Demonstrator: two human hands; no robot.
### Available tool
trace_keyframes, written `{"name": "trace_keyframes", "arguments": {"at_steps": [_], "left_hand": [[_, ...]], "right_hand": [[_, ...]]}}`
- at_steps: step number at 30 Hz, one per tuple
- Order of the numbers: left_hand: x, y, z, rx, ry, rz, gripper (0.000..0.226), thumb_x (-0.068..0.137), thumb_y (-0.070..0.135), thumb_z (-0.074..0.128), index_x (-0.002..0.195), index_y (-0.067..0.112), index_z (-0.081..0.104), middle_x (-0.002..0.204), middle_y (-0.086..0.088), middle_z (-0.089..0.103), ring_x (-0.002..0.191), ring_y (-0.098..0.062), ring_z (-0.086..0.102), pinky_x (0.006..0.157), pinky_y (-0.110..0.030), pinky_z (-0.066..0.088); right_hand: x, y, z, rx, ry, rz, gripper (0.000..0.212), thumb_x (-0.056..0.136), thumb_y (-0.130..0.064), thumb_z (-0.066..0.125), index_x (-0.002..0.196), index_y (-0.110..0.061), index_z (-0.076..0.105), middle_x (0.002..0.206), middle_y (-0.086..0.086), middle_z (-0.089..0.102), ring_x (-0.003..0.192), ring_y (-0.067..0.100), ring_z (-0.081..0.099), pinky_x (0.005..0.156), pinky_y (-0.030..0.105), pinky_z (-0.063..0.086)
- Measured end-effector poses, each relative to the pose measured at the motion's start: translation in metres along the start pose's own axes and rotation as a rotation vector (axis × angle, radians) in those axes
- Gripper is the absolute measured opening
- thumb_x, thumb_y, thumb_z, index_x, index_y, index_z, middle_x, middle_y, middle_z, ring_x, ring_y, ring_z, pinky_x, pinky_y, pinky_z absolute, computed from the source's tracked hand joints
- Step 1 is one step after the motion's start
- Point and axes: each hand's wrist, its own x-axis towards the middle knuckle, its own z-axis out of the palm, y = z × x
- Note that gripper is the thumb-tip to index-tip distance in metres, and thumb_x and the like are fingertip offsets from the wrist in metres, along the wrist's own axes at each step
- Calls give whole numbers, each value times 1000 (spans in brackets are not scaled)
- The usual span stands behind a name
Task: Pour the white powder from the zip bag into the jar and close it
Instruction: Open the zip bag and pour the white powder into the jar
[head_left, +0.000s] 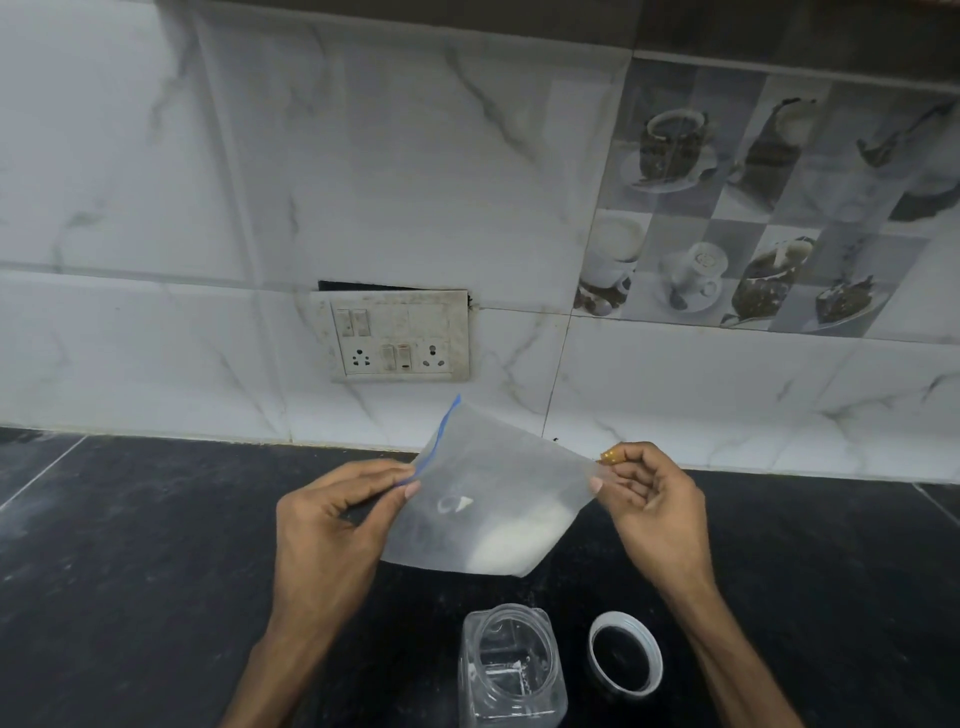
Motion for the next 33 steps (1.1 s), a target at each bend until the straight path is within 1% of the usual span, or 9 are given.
{"name": "trace_keyframes", "arguments": {"at_steps": [3,6,8,11,17,20,23,26,33], "left_hand": [[-1,0,0,9,-8,-2,28,71,-1,80,86,24,77,92,17,74,82,0,71,78,-10,52],[-1,0,0,15,-12,-4,30,71,-1,81,85,25,77,91,18,74,82,0,71,79,-12,54],[-2,-1,0,11,-9,1,30,72,-2,80,84,24,77,90,18,74,81,0,71,78,-13,55],[-3,-3,1,13,-20,3,28,71,-3,80,85,22,78,90,17,75,81,0,72,77,-11,54],[-5,-6,1,-1,-16,-21,29,72,-3,80,85,23,78,88,16,75,82,-2,72,77,-19,58],[-5,-4,2,-8,-17,-17,33,72,-4,80,84,26,77,88,18,75,81,-1,72,76,-18,58],[-5,-4,5,4,-22,-3,32,72,-7,79,84,23,78,89,17,75,81,-1,72,77,-15,56],[-5,-6,6,-7,-1,-18,32,72,-5,80,84,25,77,88,18,75,81,-1,72,77,-17,57],[-12,-9,8,16,-22,-32,36,70,-6,81,82,28,77,87,21,74,80,0,71,76,-13,55]], "right_hand": [[1,-1,-3,68,7,39,36,74,13,76,95,-15,66,79,5,74,75,12,73,72,15,55],[2,-2,-4,72,-11,45,36,73,10,79,94,-16,66,77,5,75,75,14,73,72,18,57],[3,-4,-6,125,18,50,34,72,11,79,91,-14,65,78,7,75,75,14,73,72,17,57],[5,-9,-7,163,37,39,31,73,13,78,89,-10,65,79,8,74,74,13,72,72,16,56],[3,-10,-4,185,46,47,31,72,13,78,87,-11,65,79,7,74,72,11,71,70,15,55],[2,-9,-2,215,110,32,30,73,14,77,86,-10,64,79,9,73,71,11,71,70,14,55],[0,-12,2,185,70,15,30,73,13,77,86,-10,65,79,8,73,71,10,71,70,15,56],[3,-14,-1,210,136,-9,30,74,13,77,85,-12,65,78,6,72,71,8,71,71,14,56],[3,-20,-5,166,150,-51,29,75,11,77,85,-14,66,81,7,72,72,7,71,71,14,56]]}}
